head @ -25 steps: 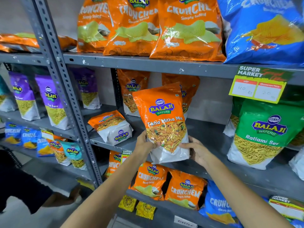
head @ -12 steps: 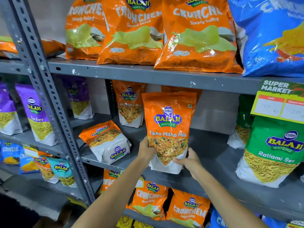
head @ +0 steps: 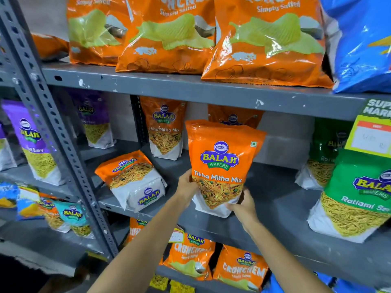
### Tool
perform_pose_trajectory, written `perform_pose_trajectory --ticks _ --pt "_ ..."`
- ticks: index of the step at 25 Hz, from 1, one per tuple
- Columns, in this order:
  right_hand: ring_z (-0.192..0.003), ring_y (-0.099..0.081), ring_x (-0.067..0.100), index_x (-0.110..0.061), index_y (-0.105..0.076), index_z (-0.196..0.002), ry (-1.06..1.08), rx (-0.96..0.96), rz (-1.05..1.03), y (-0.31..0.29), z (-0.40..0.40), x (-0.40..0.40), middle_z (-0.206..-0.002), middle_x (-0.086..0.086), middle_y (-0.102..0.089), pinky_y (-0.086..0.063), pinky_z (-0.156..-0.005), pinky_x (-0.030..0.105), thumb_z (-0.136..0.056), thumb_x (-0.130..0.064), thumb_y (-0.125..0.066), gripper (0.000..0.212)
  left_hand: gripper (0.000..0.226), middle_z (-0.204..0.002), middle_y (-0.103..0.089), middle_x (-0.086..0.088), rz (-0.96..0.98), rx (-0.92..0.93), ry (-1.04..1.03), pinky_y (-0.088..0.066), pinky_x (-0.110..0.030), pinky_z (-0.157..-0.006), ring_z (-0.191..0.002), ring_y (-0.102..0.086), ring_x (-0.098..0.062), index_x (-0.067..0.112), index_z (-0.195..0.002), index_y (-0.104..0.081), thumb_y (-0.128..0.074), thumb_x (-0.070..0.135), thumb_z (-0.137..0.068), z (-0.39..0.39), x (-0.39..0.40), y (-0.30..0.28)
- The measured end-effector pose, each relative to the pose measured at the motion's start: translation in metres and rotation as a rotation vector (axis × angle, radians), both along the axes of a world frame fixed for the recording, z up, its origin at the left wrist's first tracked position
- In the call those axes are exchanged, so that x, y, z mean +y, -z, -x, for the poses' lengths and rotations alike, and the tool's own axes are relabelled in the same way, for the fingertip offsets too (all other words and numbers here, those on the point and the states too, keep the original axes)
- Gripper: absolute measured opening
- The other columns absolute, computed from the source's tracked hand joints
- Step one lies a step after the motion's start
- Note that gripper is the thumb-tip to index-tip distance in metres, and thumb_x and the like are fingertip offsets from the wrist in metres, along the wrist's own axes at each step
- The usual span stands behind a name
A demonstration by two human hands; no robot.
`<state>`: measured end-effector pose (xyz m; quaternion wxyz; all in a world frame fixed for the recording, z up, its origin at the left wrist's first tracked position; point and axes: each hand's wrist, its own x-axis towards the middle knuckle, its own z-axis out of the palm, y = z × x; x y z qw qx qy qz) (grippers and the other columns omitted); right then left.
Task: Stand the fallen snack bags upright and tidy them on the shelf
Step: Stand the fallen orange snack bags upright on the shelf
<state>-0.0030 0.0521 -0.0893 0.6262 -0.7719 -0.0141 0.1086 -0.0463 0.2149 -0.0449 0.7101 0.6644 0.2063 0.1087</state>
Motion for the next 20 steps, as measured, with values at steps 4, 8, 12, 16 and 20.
perform_pose_trajectory --ticks 4,8,12,16,20 --pt "-0.117 -0.055 0.028 -0.015 -0.043 -0.128 0.130 -0.071 -0.051 0.000 0.016 0.002 -0.127 0.010 -0.057 -0.050 -0.095 0.049 -0.068 0.007 -0.069 0.069 0.051 -0.119 -0.062 -0.016 0.047 -0.048 -0.138 -0.049 -0.023 -0.067 -0.104 -0.055 -0.022 -0.002 -0.123 -0.054 -0.034 -0.023 -0.082 0.019 0.006 -0.014" --pt "-0.091 -0.061 0.030 -0.007 -0.055 -0.101 0.264 -0.363 0.012 -0.016 0.048 0.007 -0.109 0.015 -0.061 -0.051 -0.068 0.030 -0.070 0.009 -0.062 0.036 0.038 -0.102 -0.063 -0.007 0.063 -0.003 -0.351 -0.045 -0.021 -0.062 -0.085 -0.057 -0.019 0.004 -0.120 -0.058 -0.041 -0.010 -0.088 0.047 0.032 -0.018" --pt "-0.080 -0.058 0.023 -0.012 -0.055 -0.086 0.006 -0.424 0.009 -0.032 0.073 0.029 -0.091 0.005 -0.059 -0.049 -0.062 0.026 -0.074 0.007 -0.061 0.023 0.031 -0.090 -0.059 -0.013 0.050 0.017 -0.519 -0.045 -0.024 -0.059 -0.081 -0.056 -0.023 0.011 -0.103 -0.063 -0.043 -0.007 -0.086 0.085 0.058 -0.018" --pt "-0.078 -0.056 0.017 -0.007 -0.063 -0.087 -0.136 -0.480 0.005 -0.045 0.086 0.069 -0.085 0.001 -0.061 -0.044 -0.061 0.016 -0.076 0.006 -0.059 0.017 0.027 -0.077 -0.058 -0.008 0.075 0.060 -0.591 -0.041 -0.026 -0.056 -0.062 -0.052 -0.014 0.017 -0.075 -0.059 -0.046 -0.005 -0.084 0.116 0.091 -0.021" --pt "-0.076 -0.057 0.020 -0.005 -0.065 -0.089 -0.204 -0.448 0.007 -0.051 0.077 0.119 -0.086 0.010 -0.066 -0.043 -0.065 0.021 -0.075 0.003 -0.060 0.016 0.014 -0.095 -0.056 -0.012 0.111 0.179 -0.583 -0.041 -0.031 -0.059 -0.070 -0.053 -0.023 0.007 -0.078 -0.059 -0.050 0.002 -0.088 0.125 0.133 -0.018"
